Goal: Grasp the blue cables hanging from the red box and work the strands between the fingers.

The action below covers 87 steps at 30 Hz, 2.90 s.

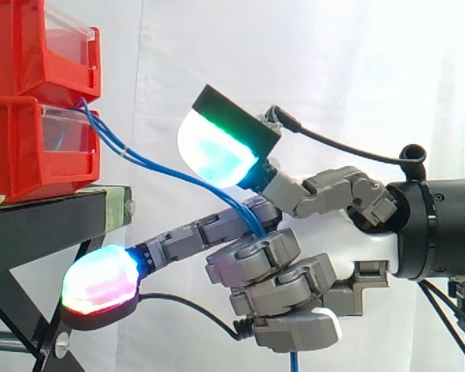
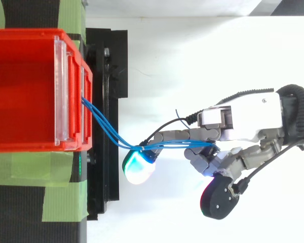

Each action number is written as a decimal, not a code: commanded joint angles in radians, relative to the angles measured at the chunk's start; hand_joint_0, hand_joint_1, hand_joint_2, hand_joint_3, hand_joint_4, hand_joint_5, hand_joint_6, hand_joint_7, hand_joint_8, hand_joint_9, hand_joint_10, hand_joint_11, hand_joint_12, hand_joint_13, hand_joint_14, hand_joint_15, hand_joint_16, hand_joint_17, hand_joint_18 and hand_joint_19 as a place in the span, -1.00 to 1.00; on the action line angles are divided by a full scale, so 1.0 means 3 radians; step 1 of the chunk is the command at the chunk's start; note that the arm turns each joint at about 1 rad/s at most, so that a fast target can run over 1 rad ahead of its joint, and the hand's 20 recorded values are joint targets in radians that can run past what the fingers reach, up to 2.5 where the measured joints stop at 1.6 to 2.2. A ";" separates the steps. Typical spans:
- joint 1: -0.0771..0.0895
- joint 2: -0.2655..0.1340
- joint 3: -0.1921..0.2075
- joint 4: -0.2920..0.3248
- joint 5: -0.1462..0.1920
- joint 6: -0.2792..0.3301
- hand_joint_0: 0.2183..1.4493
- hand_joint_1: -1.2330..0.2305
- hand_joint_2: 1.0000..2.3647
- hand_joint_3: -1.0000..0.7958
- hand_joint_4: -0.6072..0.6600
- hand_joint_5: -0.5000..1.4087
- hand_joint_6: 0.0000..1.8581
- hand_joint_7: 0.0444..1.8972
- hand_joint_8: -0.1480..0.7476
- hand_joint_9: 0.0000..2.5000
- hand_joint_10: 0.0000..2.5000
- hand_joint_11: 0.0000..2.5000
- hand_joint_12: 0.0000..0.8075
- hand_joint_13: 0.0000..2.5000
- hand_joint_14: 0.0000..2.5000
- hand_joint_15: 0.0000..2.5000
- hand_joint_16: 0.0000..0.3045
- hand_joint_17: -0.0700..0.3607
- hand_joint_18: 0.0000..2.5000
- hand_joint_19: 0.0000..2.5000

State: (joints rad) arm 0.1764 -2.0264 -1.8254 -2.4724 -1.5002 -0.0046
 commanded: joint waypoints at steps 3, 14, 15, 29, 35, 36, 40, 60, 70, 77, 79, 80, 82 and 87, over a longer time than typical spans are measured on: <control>0.0000 0.0000 0.0000 -0.0001 0.0000 0.0000 -0.07 -0.02 -1.00 -1.00 0.45 -0.48 -0.99 -0.12 0.16 -0.46 1.00 0.94 0.04 -0.20 1.00 0.06 -0.70 -0.20 0.10 -0.03; 0.0000 0.0000 0.0000 -0.0001 0.0000 0.0000 -0.07 -0.02 -1.00 -1.00 0.45 -0.49 -0.99 -0.12 0.17 -0.46 1.00 0.95 0.04 -0.21 1.00 0.05 -0.70 -0.20 0.09 -0.02; 0.0000 -0.0005 0.0000 -0.0001 0.0000 0.0000 -0.06 -0.02 -1.00 -1.00 0.44 -0.49 -0.99 -0.12 0.17 -0.46 1.00 0.96 0.05 -0.21 1.00 0.06 -0.70 -0.20 0.09 -0.02; 0.0000 0.0000 0.0000 -0.0001 0.0000 0.0000 -0.06 -0.02 -1.00 -1.00 0.45 -0.49 -0.99 -0.12 0.17 -0.46 1.00 0.95 0.04 -0.20 1.00 0.06 -0.70 -0.19 0.09 -0.02; 0.0000 0.0000 0.0000 -0.0001 0.0000 0.0000 -0.06 -0.02 -1.00 -1.00 0.46 -0.47 -0.99 -0.10 0.17 -0.46 1.00 0.96 0.03 -0.20 1.00 0.06 -0.71 -0.21 0.10 0.00; 0.0000 0.0000 0.0000 -0.0001 0.0000 0.0000 -0.06 -0.02 -1.00 -1.00 0.47 -0.47 -0.99 -0.10 0.17 -0.46 1.00 0.95 0.02 -0.20 1.00 0.07 -0.70 -0.20 0.10 -0.01; 0.0000 0.0000 0.0000 -0.0001 0.0000 0.0000 -0.06 -0.02 -1.00 -1.00 0.46 -0.46 -0.99 -0.10 0.17 -0.46 1.00 0.95 0.04 -0.20 1.00 0.06 -0.70 -0.20 0.10 0.01; 0.0000 0.0000 0.0000 -0.0001 0.0000 0.0000 -0.06 -0.02 -1.00 -1.00 0.47 -0.46 -0.99 -0.09 0.17 -0.46 1.00 0.97 0.04 -0.20 1.00 0.06 -0.70 -0.20 0.10 0.02; 0.0000 0.0000 0.0000 -0.0001 0.0000 0.0000 -0.06 -0.02 -1.00 -1.00 0.47 -0.46 -0.99 -0.09 0.17 -0.46 1.00 0.97 0.04 -0.20 1.00 0.06 -0.70 -0.20 0.10 0.02; 0.0000 0.0000 0.0000 -0.0001 0.0000 0.0000 -0.06 -0.02 -1.00 -1.00 0.49 -0.43 -0.99 -0.01 0.17 -0.46 1.00 0.97 0.04 -0.20 1.00 0.06 -0.70 -0.20 0.10 0.02; 0.0000 0.0000 0.0000 -0.0001 0.0000 0.0000 -0.06 -0.02 -1.00 -1.00 0.50 -0.41 -0.99 0.02 0.17 -0.46 1.00 0.97 0.04 -0.20 1.00 0.06 -0.70 -0.20 0.10 0.02; 0.0000 0.0000 0.0000 -0.0001 0.0000 0.0000 -0.06 -0.02 -1.00 -1.00 0.51 -0.40 -0.99 0.02 0.17 -0.46 1.00 0.97 0.04 -0.20 1.00 0.06 -0.70 -0.20 0.10 0.02; 0.0000 0.0000 0.0000 -0.0001 0.0000 0.0000 -0.06 -0.02 -1.00 -1.00 0.50 -0.38 -0.99 0.05 0.17 -0.46 1.00 0.97 0.04 -0.20 1.00 0.06 -0.70 -0.20 0.10 0.02; 0.0000 0.0000 0.0000 -0.0001 0.0000 0.0000 -0.06 -0.02 -1.00 -1.00 0.50 -0.37 -0.99 0.08 0.17 -0.46 1.00 0.97 0.04 -0.20 1.00 0.06 -0.70 -0.20 0.10 0.02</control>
State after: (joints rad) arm 0.1764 -2.0264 -1.8254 -2.4727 -1.5002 -0.0046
